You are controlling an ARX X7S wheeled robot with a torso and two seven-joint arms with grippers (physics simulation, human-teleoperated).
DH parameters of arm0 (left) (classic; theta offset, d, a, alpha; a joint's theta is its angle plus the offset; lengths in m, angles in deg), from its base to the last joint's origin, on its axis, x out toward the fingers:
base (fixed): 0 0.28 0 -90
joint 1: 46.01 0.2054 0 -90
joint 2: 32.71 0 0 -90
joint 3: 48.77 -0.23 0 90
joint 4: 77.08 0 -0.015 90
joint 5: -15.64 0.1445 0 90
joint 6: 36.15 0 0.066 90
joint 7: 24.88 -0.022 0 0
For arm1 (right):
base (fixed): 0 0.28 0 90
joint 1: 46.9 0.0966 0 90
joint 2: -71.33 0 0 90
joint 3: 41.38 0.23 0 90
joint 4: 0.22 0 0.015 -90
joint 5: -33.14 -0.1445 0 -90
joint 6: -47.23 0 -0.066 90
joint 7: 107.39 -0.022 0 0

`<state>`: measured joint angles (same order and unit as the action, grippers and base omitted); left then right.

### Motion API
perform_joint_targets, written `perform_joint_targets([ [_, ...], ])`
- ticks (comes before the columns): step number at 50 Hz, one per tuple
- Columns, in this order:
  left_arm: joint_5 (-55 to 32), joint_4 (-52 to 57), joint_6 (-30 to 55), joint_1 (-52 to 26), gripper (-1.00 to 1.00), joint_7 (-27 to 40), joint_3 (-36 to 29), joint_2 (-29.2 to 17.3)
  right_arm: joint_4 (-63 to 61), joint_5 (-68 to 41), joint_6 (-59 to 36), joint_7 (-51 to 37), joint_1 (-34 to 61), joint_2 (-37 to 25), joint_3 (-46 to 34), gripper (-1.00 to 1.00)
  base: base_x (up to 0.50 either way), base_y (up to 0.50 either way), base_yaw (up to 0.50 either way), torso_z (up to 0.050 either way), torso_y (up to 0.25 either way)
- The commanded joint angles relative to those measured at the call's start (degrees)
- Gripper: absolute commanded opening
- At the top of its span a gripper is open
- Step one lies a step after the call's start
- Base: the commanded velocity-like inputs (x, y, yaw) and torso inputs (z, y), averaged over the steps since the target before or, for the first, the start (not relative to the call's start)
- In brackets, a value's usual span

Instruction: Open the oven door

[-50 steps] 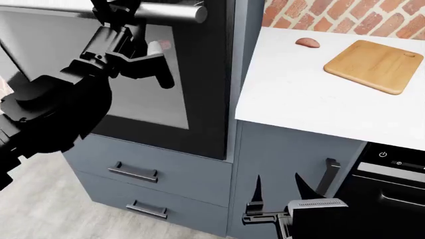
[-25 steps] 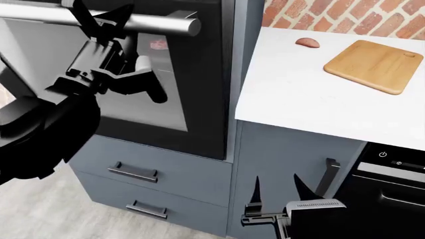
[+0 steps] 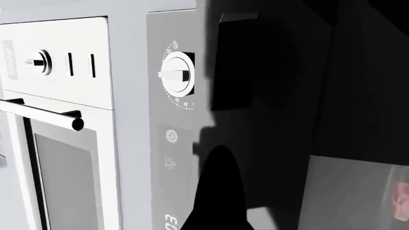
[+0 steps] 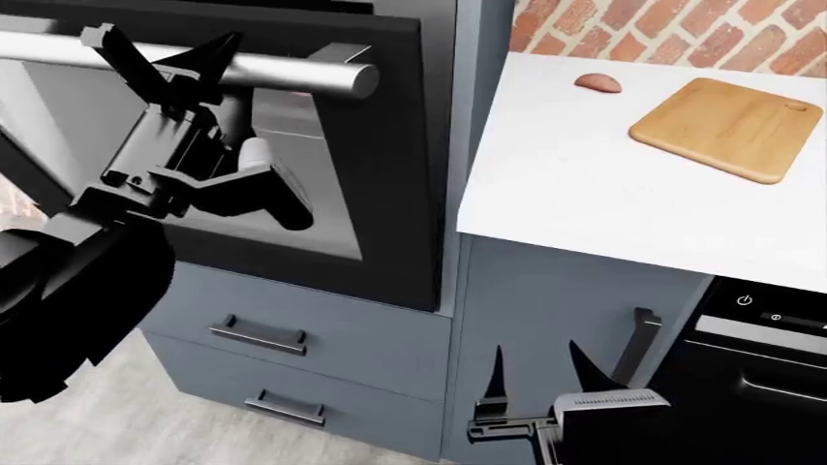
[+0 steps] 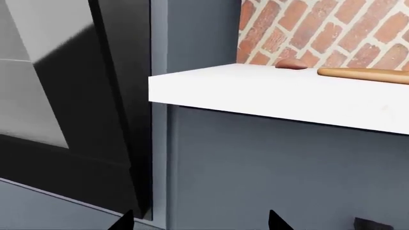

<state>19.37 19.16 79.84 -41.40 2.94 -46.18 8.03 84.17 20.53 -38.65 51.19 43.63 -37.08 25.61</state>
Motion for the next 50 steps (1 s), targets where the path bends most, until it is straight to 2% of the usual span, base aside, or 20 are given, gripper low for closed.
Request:
perform_joint_targets([
  [1, 4.26, 3.43, 3.64, -1.92, -1.00, 6.42, 4.56, -4.38, 0.62, 0.06, 0.28, -0.14, 0.11, 0.04, -0.33, 1.00, 0.00, 0.00, 0.00, 0.000, 0.011],
  [26, 2.07, 11.56, 6.96, 4.20, -1.00, 13.12, 6.49, -11.13, -0.06, 0.08, 0.07, -0.61, -0.10, -0.34, -0.81, 1.00, 0.00, 0.00, 0.00, 0.001, 0.004],
  [50, 1.33, 16.26, 9.24, 10.24, -1.00, 19.18, 6.23, -15.33, 0.02, 0.13, 0.31, -1.03, -0.07, -0.55, -1.11, 1.00, 0.00, 0.00, 0.00, 0.001, 0.003],
])
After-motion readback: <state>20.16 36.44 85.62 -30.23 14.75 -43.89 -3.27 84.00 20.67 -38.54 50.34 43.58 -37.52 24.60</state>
